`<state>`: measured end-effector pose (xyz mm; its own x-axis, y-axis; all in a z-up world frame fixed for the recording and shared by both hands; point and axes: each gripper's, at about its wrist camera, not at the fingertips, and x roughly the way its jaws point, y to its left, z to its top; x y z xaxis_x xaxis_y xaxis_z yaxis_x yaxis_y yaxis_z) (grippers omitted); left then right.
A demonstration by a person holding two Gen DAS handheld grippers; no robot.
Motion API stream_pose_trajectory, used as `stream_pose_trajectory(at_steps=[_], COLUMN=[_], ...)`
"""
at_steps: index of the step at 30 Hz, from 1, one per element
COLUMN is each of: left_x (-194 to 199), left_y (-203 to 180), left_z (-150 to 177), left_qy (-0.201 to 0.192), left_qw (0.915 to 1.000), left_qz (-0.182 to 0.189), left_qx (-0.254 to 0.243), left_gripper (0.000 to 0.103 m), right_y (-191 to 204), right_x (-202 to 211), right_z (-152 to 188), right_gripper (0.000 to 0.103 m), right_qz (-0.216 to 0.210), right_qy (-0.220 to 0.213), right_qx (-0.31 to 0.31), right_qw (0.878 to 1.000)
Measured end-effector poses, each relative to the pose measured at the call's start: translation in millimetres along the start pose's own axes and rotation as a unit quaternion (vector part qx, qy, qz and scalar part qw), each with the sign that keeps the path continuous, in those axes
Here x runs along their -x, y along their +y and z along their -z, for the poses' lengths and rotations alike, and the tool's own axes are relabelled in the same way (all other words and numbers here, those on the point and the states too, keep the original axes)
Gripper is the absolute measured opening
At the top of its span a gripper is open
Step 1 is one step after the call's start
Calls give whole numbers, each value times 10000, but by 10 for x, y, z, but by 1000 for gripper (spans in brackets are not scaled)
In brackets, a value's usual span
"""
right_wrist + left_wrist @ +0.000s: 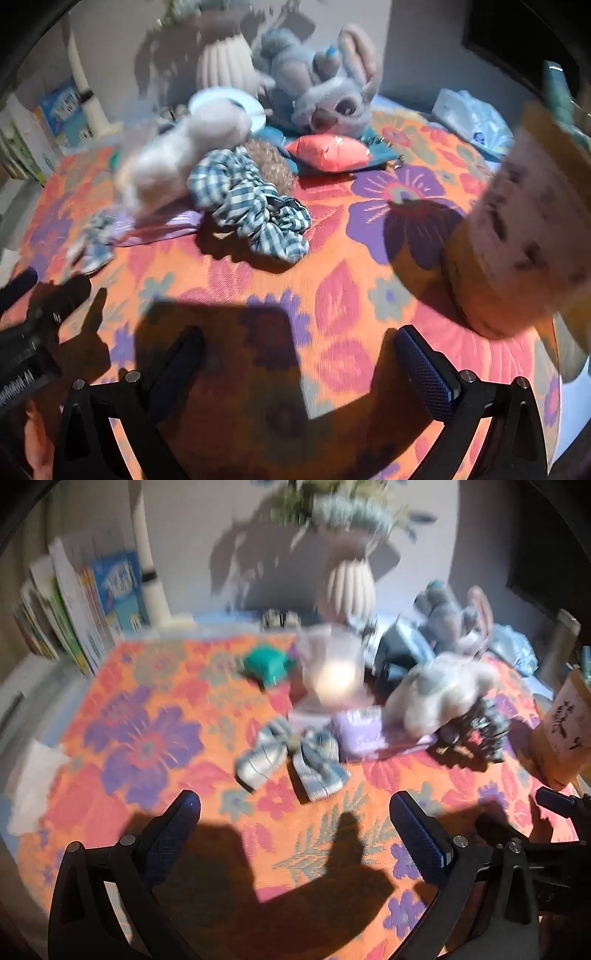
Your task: Organize soft objects
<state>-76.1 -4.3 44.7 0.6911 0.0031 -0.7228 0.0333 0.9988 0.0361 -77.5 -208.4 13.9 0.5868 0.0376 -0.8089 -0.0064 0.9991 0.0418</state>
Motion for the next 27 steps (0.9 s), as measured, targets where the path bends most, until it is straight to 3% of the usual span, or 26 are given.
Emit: stream_pose_trajectory(at_steps=[4,8,13,27], left_x=[159,38,-169,-231], left_y=[-27,-74,-73,-106], left_z=[-53,-108,-74,-17], left_qy=[-484,-602,-471,-392], left_qw=[9988,9981,9989,9992], left_qz=[64,27,58,96], left_qx=[-59,-106,-48,-8], left_gripper=[102,102,102,102], right_y=[69,139,92,77], right_x=[478,580,301,237], right_z=[60,-51,-124,-101], right_gripper=[103,103,103,103], right_qz=[3,157,11,-57], right_qy=[-1222,-1796,-1503,-1483], right_qx=[194,388,321,264], right_qw=[9923,9828,9881,9886])
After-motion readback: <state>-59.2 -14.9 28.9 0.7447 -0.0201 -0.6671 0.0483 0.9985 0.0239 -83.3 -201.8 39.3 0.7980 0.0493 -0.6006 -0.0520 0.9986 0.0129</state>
